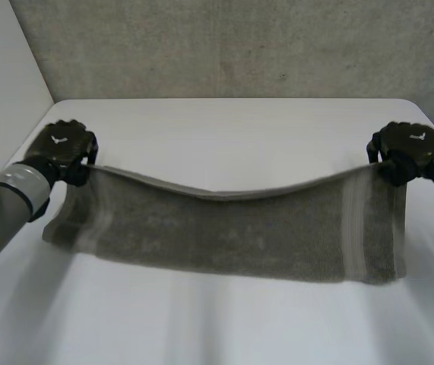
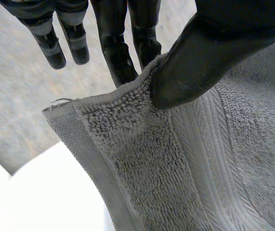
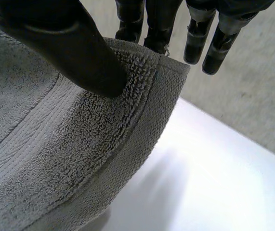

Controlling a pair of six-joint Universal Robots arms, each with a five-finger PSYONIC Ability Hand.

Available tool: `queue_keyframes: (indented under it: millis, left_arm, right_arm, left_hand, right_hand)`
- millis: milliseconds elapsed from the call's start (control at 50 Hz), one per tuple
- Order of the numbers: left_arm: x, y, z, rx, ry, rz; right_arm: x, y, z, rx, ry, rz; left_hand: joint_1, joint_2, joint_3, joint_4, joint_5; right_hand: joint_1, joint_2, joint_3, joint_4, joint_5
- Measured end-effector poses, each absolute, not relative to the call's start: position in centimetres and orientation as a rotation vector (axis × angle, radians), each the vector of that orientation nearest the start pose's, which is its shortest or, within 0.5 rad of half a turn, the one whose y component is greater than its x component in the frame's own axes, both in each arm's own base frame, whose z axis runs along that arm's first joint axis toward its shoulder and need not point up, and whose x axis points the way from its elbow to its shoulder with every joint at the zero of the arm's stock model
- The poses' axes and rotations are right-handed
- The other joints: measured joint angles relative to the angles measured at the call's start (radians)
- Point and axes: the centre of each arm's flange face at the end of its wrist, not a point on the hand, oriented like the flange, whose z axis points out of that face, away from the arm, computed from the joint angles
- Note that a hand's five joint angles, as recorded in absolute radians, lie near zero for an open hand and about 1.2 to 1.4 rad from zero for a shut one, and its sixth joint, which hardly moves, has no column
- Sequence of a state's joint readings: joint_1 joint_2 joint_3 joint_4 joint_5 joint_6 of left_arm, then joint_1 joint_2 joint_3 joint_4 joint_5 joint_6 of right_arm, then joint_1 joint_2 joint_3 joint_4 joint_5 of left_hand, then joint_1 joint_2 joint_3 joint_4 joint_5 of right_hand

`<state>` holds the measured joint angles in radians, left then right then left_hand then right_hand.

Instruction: Fold the towel.

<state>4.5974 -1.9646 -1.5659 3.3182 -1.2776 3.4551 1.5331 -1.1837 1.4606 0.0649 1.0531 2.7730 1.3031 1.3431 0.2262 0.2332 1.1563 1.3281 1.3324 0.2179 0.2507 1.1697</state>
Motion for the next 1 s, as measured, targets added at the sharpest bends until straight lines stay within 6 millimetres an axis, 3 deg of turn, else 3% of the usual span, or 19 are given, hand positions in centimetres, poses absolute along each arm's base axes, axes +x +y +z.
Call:
queue_keyframes:
  millis: [180,340,480,660,740,860,1000]
  left_arm:
    - [-20.4,-34.9,16.5,0.938,2.413,-1.901]
    - [-20.4,-34.7,16.7,0.944,2.416,-1.884]
    - [-19.7,-32.8,19.2,0.919,2.407,-1.901]
    - [-16.9,-29.2,23.9,0.843,2.313,-1.998]
    - [-15.9,-28.8,24.7,0.825,2.292,-2.031]
    - [-15.3,-30.5,23.3,0.815,2.355,-1.989]
    - [-16.5,-33.5,19.2,0.843,2.494,-1.85]
  right_arm:
    - [16.7,-35.9,18.3,-0.868,2.303,-1.682]
    - [16.8,-35.5,19.5,-0.873,2.283,-1.71]
    - [16.8,-33.3,20.8,-0.875,2.286,-1.68]
    - [17.1,-28.4,23.7,-0.919,2.222,-1.657]
    - [16.7,-27.6,24.7,-0.929,2.184,-1.681]
    - [15.9,-29.4,23.7,-0.909,2.199,-1.648]
    - [15.7,-32.3,20.0,-0.94,2.31,-1.558]
  left_hand:
    - [0.0,0.0,0.0,0.0,0.0]
    - [0.0,0.0,0.0,0.0,0.0]
    - [0.0,0.0,0.0,0.0,0.0]
    - [0.0,0.0,0.0,0.0,0.0]
    - [0.0,0.0,0.0,0.0,0.0]
    - [0.0,0.0,0.0,0.0,0.0]
    - [0.0,0.0,0.0,0.0,0.0]
  right_hand:
    - [0.0,0.0,0.0,0.0,0.0]
    - [0.0,0.0,0.0,0.0,0.0]
    - [0.0,0.0,0.0,0.0,0.0]
    - [0.0,0.0,0.0,0.0,0.0]
    - [0.0,0.0,0.0,0.0,0.0]
    - [0.0,0.0,0.0,0.0,0.0]
    - [0.0,0.0,0.0,0.0,0.0]
